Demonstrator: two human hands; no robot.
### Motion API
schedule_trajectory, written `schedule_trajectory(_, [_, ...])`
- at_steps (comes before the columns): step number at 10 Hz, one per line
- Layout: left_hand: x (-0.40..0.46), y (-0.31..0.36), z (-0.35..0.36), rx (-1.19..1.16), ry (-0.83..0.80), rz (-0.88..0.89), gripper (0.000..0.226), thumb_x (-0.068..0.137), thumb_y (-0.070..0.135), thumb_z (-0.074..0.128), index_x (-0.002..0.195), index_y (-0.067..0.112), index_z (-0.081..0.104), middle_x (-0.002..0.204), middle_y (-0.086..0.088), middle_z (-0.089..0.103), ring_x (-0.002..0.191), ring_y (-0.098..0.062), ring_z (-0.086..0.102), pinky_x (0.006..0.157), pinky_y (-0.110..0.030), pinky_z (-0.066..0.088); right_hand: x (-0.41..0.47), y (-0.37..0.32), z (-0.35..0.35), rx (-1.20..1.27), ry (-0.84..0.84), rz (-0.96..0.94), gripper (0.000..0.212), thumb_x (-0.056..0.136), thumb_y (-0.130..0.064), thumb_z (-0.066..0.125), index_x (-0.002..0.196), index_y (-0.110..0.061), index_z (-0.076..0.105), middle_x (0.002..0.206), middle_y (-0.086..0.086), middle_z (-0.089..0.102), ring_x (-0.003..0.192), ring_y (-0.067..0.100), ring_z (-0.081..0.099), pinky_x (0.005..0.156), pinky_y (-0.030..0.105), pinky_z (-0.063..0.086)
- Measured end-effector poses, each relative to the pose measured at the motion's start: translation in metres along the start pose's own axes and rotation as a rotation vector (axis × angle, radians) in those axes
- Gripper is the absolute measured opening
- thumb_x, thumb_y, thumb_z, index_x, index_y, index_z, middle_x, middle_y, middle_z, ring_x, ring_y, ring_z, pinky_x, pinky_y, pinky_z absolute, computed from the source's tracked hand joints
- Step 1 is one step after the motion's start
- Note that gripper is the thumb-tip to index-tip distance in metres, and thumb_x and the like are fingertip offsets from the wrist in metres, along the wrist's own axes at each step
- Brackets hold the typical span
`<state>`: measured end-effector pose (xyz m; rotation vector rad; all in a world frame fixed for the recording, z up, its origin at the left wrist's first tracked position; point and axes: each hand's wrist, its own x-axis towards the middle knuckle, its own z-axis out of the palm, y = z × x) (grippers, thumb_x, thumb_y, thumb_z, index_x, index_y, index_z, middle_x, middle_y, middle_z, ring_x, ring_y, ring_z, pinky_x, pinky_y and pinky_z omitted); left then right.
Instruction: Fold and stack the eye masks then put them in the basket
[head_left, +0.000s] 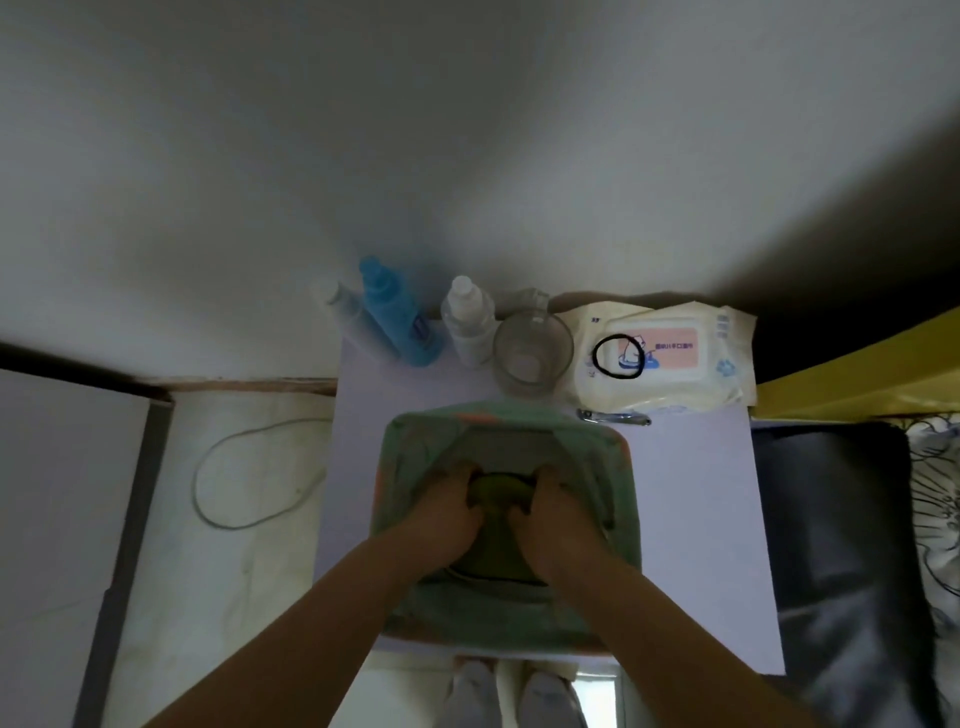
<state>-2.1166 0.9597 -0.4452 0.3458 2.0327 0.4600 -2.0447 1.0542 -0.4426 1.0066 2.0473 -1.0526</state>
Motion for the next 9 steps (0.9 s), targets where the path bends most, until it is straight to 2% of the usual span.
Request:
schedule_trajectory(2, [0.012, -0.003, 0.009, -0.001, 0.050, -0.041, 0.033, 0.090, 0.006, 0.040, 0.122, 0.003, 0.046, 0.127, -0.020, 0.055, 0.114, -0.029, 0.052, 0.091, -0.028, 0.040, 0.013, 0.000, 0.006, -0.018, -0.006, 0.028, 0.036, 0.093, -0.021, 0.047, 0.125, -0.006, 0.038, 0.124, 0.018, 0.054, 0.111, 0.031, 0.056, 0.088, 0.033, 0.045])
schedule_trajectory(4, [0.008, -0.005, 0.007, -0.022, 0.048, -0.023, 0.033, 0.089, 0.006, 0.044, 0.121, 0.004, 0.048, 0.126, -0.019, 0.056, 0.114, -0.030, 0.053, 0.095, -0.029, 0.040, 0.009, -0.003, 0.003, -0.125, -0.013, 0.027, 0.039, 0.094, -0.023, 0.046, 0.129, -0.007, 0.038, 0.128, 0.017, 0.052, 0.115, 0.030, 0.054, 0.094, 0.035, 0.045])
schedule_trajectory(5, [0.001, -0.001, 0.003, -0.030, 0.035, 0.001, 0.035, 0.088, 0.006, 0.044, 0.122, 0.003, 0.048, 0.126, -0.020, 0.057, 0.113, -0.030, 0.054, 0.099, -0.034, 0.043, 0.000, -0.006, 0.000, -0.209, 0.028, 0.011, 0.038, 0.093, -0.022, 0.046, 0.128, -0.009, 0.039, 0.128, 0.016, 0.049, 0.116, 0.030, 0.053, 0.097, 0.039, 0.047])
schedule_trajectory(6, [-0.009, 0.004, -0.004, -0.016, 0.055, 0.030, 0.037, 0.090, 0.009, 0.043, 0.127, 0.006, 0.046, 0.131, -0.016, 0.054, 0.117, -0.027, 0.052, 0.100, -0.028, 0.040, -0.012, -0.009, -0.004, -0.269, 0.095, -0.050, 0.038, 0.091, -0.020, 0.050, 0.127, -0.012, 0.039, 0.128, 0.014, 0.049, 0.114, 0.026, 0.053, 0.097, 0.036, 0.047])
schedule_trajectory(8, [-0.033, 0.018, -0.021, 0.051, 0.113, 0.110, 0.031, 0.090, 0.016, 0.044, 0.120, 0.010, 0.052, 0.126, -0.010, 0.058, 0.112, -0.021, 0.054, 0.091, -0.023, 0.040, -0.037, -0.013, -0.020, -0.300, 0.122, -0.151, 0.026, 0.096, -0.020, 0.041, 0.120, -0.013, 0.049, 0.121, 0.008, 0.060, 0.107, 0.021, 0.060, 0.093, 0.031, 0.050])
schedule_trajectory(9, [-0.052, 0.025, -0.031, 0.096, 0.158, 0.143, 0.027, 0.091, 0.019, 0.043, 0.114, 0.011, 0.055, 0.118, -0.009, 0.062, 0.101, -0.020, 0.058, 0.083, -0.024, 0.043, -0.053, -0.015, -0.033, -0.278, 0.104, -0.174, 0.030, 0.096, -0.023, 0.041, 0.124, -0.013, 0.048, 0.124, 0.007, 0.059, 0.112, 0.022, 0.058, 0.094, 0.030, 0.046])
